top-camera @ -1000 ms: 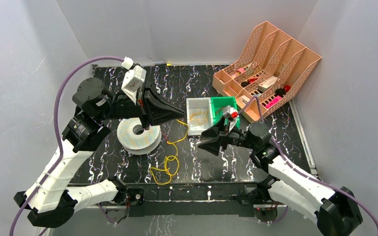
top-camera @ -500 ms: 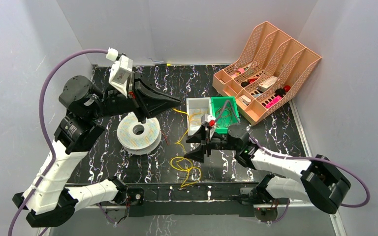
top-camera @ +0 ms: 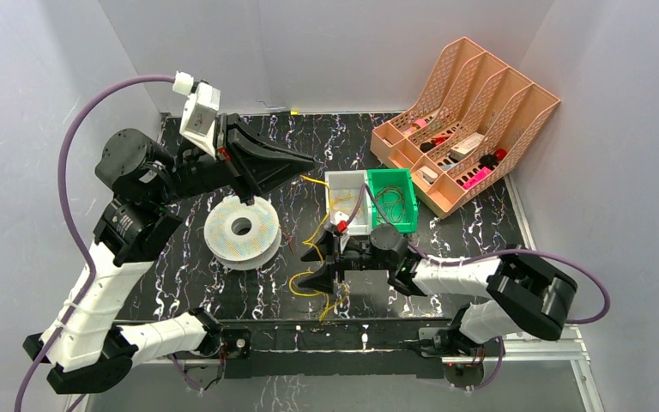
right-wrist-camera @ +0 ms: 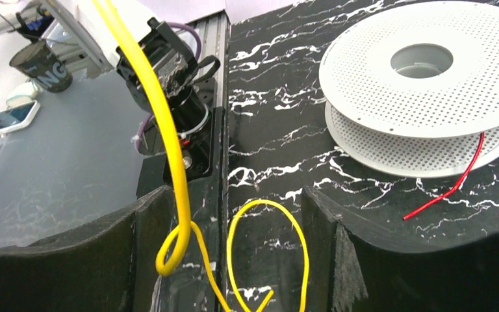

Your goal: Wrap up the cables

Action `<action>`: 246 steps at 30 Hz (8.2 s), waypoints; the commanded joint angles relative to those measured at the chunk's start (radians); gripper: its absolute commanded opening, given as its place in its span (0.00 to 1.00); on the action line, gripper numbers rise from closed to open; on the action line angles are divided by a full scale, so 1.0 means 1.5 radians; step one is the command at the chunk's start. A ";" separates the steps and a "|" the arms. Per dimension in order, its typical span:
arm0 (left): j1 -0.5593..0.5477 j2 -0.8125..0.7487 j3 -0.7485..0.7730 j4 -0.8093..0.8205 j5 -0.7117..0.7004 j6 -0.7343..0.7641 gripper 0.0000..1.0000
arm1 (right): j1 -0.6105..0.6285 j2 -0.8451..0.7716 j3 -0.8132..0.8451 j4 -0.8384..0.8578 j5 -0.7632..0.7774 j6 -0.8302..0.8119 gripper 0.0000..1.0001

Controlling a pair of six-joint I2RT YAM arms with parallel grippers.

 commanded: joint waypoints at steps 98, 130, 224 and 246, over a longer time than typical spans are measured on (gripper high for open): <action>-0.015 -0.281 0.192 -0.186 -0.440 0.216 0.00 | -0.693 -0.054 0.168 -0.501 0.655 0.120 0.17; -0.015 -0.109 0.060 -0.114 -0.207 0.068 0.00 | -0.678 -0.289 0.097 -0.474 0.180 0.179 0.57; -0.016 -0.096 -0.227 0.071 -0.260 -0.010 0.07 | -0.082 -0.211 0.188 -0.112 0.150 0.177 0.00; -0.016 -0.147 -0.233 -0.150 -0.475 0.126 0.86 | -0.082 -0.301 0.280 -0.552 0.409 0.001 0.00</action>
